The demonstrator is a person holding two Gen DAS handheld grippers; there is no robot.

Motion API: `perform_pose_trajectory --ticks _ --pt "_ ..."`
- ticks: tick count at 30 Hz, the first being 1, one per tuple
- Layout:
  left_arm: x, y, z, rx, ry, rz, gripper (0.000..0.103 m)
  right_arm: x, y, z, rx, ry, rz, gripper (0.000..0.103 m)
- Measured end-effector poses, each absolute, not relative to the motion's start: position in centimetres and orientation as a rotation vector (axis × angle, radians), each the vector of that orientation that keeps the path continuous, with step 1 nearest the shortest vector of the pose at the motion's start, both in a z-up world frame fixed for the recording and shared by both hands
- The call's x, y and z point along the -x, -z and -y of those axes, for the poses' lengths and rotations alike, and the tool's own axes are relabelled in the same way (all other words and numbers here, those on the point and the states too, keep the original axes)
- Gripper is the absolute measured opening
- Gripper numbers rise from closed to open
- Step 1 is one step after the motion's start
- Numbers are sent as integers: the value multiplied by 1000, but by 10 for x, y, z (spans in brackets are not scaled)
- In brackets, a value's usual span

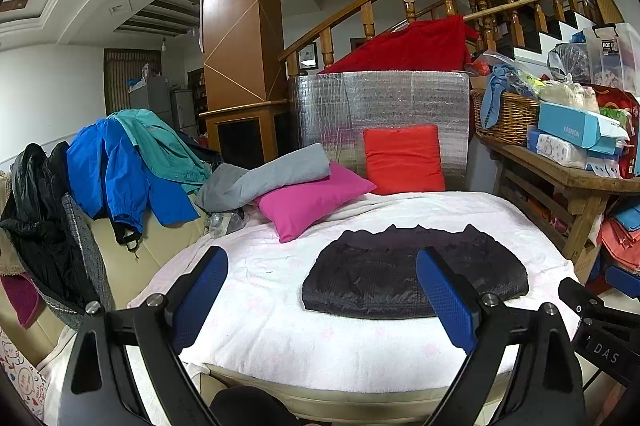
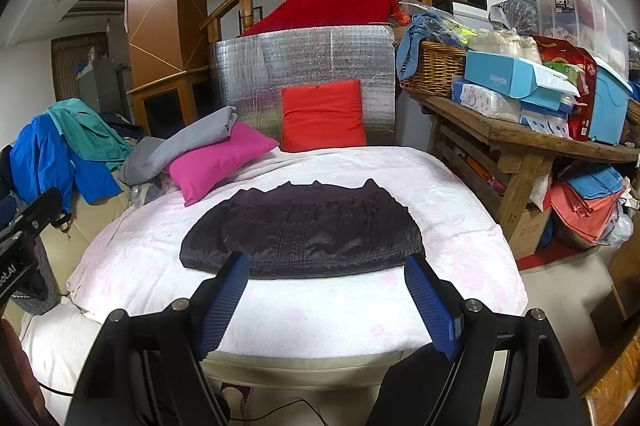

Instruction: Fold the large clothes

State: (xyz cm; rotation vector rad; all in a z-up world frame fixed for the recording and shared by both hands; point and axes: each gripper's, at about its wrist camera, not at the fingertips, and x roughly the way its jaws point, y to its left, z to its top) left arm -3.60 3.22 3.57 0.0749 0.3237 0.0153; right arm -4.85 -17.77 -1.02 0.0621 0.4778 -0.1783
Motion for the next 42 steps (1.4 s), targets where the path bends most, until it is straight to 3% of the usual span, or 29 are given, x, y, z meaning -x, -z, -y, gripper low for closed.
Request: perform_pose_trajectory --ticks 42 --pt "18 -24 -24 -109 24 -373 95 38 14 194 -104 212 -483 83"
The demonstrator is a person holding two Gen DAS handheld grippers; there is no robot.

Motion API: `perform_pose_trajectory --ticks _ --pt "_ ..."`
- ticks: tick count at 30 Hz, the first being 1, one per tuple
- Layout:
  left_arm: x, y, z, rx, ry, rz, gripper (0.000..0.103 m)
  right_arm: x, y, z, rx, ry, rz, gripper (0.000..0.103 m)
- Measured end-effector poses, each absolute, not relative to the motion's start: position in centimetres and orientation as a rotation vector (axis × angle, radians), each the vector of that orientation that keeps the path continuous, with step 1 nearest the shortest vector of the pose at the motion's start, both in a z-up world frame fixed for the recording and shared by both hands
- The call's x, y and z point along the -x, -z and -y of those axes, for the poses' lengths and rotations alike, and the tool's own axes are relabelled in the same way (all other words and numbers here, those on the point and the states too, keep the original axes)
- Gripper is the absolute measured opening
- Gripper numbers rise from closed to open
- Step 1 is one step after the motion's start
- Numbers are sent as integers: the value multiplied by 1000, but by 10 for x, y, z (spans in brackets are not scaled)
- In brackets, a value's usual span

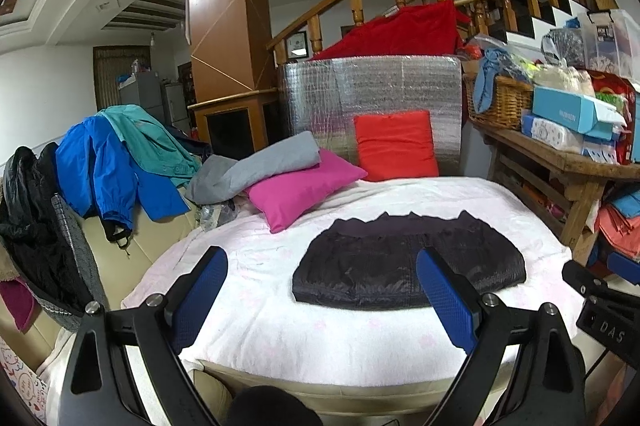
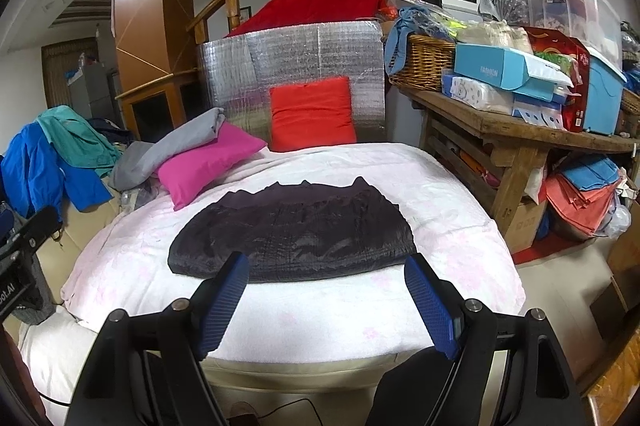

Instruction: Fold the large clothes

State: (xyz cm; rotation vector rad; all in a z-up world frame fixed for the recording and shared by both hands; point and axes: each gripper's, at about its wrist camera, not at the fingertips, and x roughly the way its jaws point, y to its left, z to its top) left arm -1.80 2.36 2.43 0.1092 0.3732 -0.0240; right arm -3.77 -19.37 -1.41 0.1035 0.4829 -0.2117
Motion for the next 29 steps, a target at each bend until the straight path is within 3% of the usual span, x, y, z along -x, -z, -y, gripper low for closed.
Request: perform_pose_trajectory --ticks 21,29 --pt "-49 0 -40 -95 -8 -451 95 -43 36 173 -49 205 -578 83" --pt "-176 41 -76 51 52 -611 95 -137 65 247 -78 273 -612 83"
